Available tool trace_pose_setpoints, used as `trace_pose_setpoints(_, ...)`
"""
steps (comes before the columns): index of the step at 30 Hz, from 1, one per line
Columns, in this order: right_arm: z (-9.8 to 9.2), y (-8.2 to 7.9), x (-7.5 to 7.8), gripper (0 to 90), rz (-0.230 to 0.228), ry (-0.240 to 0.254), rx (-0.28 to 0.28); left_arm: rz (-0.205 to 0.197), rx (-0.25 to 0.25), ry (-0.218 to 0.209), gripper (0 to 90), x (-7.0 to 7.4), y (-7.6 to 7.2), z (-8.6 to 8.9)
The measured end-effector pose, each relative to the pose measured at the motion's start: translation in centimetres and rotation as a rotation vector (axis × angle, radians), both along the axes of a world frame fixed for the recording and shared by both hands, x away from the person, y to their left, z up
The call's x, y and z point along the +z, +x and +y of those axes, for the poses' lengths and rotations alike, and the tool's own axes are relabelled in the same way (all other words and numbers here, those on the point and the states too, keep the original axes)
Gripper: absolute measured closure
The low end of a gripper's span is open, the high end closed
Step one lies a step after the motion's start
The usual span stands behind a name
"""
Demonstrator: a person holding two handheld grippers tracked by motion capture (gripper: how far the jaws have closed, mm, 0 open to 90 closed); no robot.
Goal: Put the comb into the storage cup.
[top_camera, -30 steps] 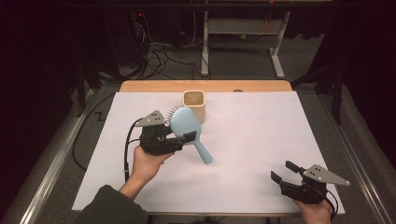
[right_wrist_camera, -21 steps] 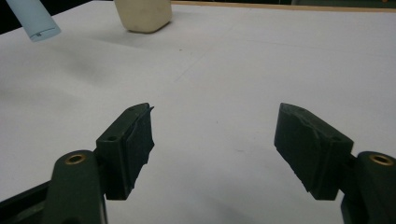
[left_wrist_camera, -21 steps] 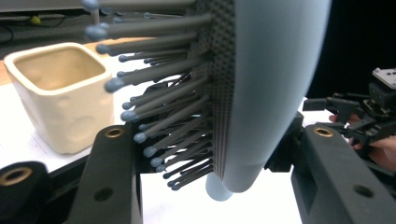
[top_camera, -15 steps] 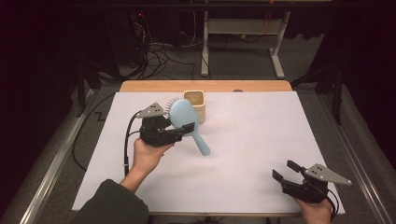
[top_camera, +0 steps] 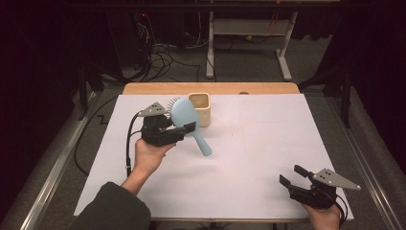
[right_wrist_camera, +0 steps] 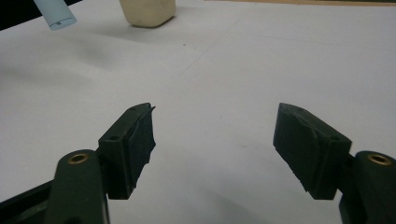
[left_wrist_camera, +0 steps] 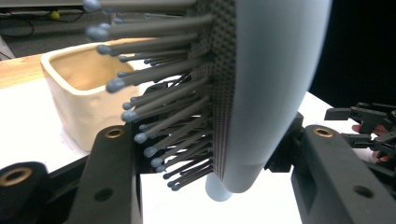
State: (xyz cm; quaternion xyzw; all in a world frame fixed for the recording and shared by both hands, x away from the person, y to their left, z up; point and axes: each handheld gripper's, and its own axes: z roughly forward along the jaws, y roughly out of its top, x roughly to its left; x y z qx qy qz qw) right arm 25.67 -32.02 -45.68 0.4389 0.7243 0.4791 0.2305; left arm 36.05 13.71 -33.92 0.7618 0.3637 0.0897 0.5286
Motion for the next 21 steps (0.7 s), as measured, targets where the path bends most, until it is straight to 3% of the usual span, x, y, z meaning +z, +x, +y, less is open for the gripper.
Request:
trace_pose_setpoints(5,0.0,0.0,0.0,29.6,-0.001,0.000,-0.001,0.001,0.011,0.001,51.2,0.1,0.3,0.3)
trace_pose_setpoints(8,0.0,0.0,0.0,29.7,-0.002,0.001,0.001,-0.020,0.020,0.048,51.2,0.7,0.2,0.3)
trace_pose_setpoints(11,0.0,-0.1,0.0,30.0,-0.009,-0.001,-0.003,-0.013,0.016,0.032,51.2,1.3,0.4,0.7)
trace_pose_setpoints(13,0.0,-0.1,0.0,30.0,-0.010,-0.003,-0.002,-0.027,0.029,0.061,51.2,1.6,0.6,0.6)
trace_pose_setpoints(21,0.0,-0.1,0.0,30.0,-0.007,0.000,-0.002,-0.034,0.046,0.071,51.2,2.5,1.9,0.4)
